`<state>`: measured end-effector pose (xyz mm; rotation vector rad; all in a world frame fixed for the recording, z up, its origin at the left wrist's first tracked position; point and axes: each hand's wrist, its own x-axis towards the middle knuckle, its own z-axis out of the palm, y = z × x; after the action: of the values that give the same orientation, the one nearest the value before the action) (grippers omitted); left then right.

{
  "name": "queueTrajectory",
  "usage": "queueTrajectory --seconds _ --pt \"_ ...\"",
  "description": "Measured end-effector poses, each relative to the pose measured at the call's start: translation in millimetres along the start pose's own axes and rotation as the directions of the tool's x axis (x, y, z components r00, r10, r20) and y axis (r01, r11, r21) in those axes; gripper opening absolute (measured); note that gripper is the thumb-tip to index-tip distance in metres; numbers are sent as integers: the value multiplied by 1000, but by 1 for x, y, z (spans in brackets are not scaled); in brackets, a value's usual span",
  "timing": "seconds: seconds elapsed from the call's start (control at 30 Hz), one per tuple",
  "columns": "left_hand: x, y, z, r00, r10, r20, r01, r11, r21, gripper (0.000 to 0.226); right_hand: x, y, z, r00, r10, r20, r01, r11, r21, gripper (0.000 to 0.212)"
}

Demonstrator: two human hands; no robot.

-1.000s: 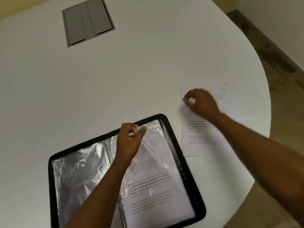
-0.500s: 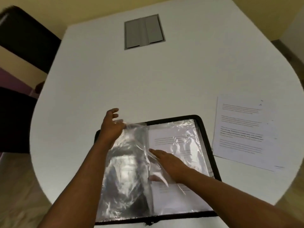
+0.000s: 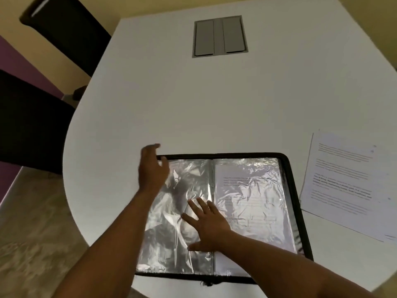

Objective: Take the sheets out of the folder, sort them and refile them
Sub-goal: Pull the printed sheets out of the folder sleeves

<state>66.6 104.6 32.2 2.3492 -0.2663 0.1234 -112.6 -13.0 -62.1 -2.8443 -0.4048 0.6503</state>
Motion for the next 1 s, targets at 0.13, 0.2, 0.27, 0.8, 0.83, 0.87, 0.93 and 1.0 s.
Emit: queueTrajectory --seconds 0.13,0.2,0.27,0.8,0.83,0.87,0.93,1.0 --pt "-43 6 38 961 90 263 -86 996 -26 35 6 -3 -12 992 -111 -53 116 987 111 81" --pt "-55 10 56 933 -1 361 11 1000 -25 35 1 7 -23 970 -110 -219 161 960 231 61" --pt "-63 12 71 915 -4 402 14 1000 -21 30 -6 30 -26 890 35 -454 102 956 274 37" --pt "-65 51 152 764 213 609 -417 883 215 63 -64 180 -26 677 579 -454 -516 813 268 55" --pt "-64 51 154 769 218 601 -414 886 210 64 -62 179 -27 663 550 -509 -501 830 243 50" --pt "-62 52 155 772 223 595 -415 886 206 65 -60 178 -27 661 516 -545 -486 847 214 48" --pt "-57 56 157 771 230 594 -425 881 210 67 -55 177 -30 683 460 -568 -451 877 168 50" --pt "-51 60 158 762 243 600 -449 866 219 67 -51 177 -37 697 410 -588 -421 898 127 52"
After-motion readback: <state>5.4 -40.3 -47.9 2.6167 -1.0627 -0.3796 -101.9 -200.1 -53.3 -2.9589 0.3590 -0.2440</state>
